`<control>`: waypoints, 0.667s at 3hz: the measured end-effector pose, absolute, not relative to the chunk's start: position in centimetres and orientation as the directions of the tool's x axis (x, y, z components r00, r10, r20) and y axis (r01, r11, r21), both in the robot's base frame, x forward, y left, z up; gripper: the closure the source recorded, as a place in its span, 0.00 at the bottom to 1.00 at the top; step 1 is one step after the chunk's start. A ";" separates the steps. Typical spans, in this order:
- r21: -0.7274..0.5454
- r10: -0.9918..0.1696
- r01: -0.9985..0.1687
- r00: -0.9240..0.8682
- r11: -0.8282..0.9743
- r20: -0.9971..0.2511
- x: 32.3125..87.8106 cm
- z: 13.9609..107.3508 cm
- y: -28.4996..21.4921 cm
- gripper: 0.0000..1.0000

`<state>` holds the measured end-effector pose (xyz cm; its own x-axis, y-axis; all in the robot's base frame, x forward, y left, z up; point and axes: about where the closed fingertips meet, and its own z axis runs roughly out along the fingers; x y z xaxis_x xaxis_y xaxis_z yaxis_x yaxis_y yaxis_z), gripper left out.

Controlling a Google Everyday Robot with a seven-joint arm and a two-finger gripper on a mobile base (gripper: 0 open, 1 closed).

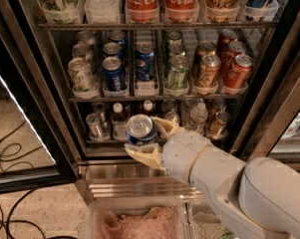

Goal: Pick pepsi can from middle shelf of fridge

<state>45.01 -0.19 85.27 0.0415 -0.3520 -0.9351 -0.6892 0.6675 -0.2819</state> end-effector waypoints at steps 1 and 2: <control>-0.256 -0.324 -0.676 0.027 0.691 -0.946 42.2 84.2 0.2 1.00; -0.256 -0.324 -0.676 0.027 0.691 -0.946 42.2 84.2 0.2 1.00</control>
Offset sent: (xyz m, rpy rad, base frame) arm -0.0468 0.0028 -0.0241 0.0466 0.0312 -0.0629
